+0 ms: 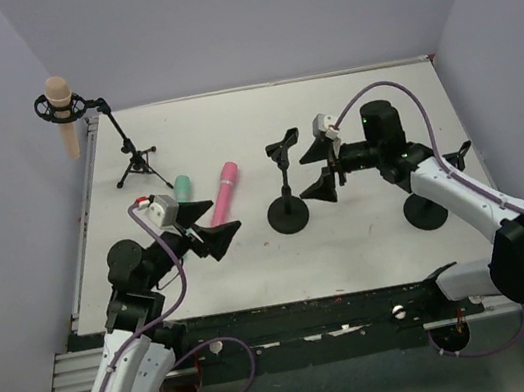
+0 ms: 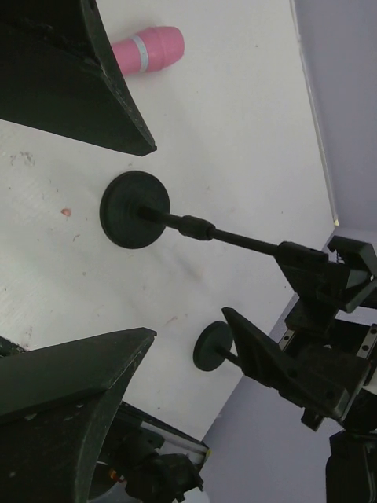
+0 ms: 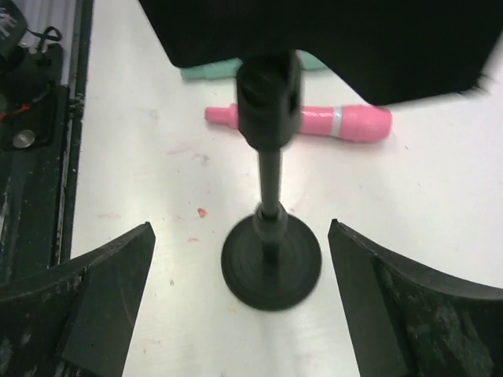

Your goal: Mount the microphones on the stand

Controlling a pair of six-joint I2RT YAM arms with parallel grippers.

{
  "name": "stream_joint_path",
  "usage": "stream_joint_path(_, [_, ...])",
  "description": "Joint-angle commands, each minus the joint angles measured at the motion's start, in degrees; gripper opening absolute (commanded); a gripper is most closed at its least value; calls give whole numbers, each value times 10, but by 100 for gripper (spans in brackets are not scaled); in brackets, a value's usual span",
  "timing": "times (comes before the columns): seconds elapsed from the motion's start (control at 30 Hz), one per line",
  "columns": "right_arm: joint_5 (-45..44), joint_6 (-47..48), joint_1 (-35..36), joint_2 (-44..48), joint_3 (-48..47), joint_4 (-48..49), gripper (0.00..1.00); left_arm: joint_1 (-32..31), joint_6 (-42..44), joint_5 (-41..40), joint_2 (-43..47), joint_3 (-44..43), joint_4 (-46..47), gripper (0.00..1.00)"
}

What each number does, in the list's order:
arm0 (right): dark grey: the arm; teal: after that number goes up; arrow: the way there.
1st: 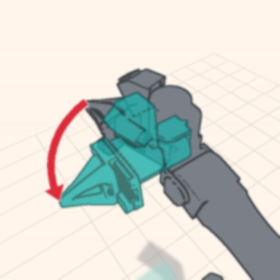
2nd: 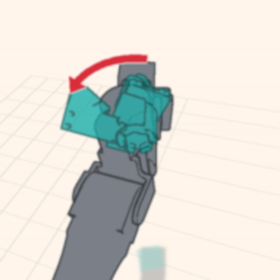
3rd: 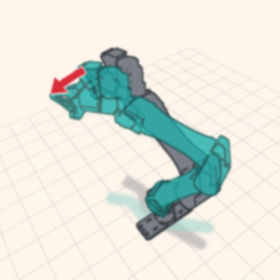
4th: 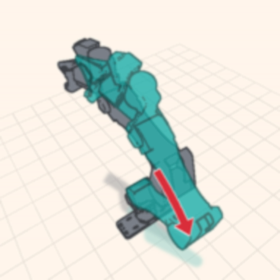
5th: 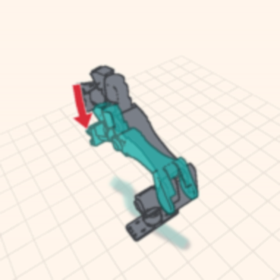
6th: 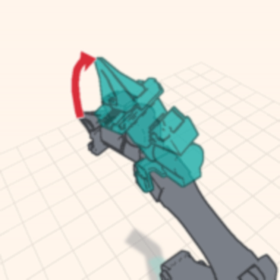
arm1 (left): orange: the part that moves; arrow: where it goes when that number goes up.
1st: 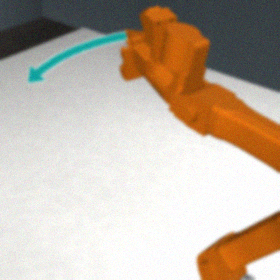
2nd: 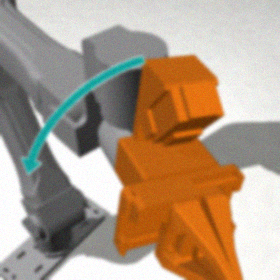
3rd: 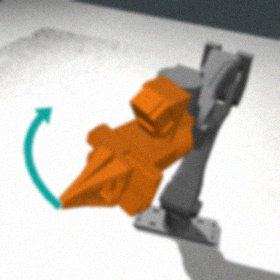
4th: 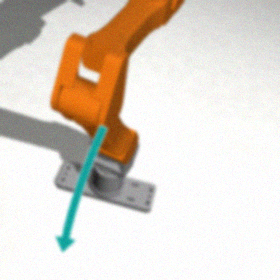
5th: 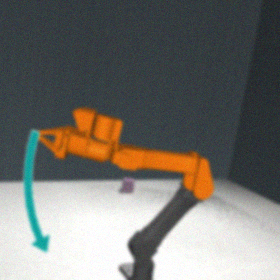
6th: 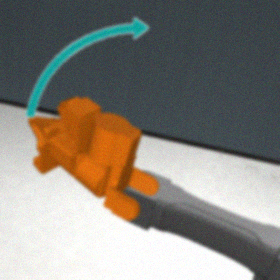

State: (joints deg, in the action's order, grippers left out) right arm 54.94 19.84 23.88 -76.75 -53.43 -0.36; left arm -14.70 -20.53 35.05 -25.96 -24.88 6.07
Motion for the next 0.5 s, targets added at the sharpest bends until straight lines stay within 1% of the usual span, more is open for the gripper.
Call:
stream_joint_path(0.0, [24, 114, -66, 28, -56, -204, 100, -97, -5, -119, -25, 6, 47, 99])
stream_joint_path(0.07, [74, 154, -103, 33, -78, -266, 100, -145, 1, -172, -52, 15, 82, 99])
stream_joint_path(0.1, [93, 154, -116, 38, -75, -269, 100, -165, 5, -193, -68, 24, 107, 99])
stream_joint_path(0.17, [112, 129, -132, 53, -56, -238, 100, -192, 16, -219, -113, 35, 166, 99])
stream_joint_path(0.2, [113, 113, -135, 60, -49, -219, 100, -200, 17, -226, -139, 37, 199, 99])
stream_joint_path(0.33, [100, 87, -138, 56, -47, -204, 100, -226, 27, -255, -239, 28, 290, 98])
stream_joint_path(0.47, [75, 75, -139, 48, -50, -200, 100, -270, 79, -295, -333, 5, 376, 98])
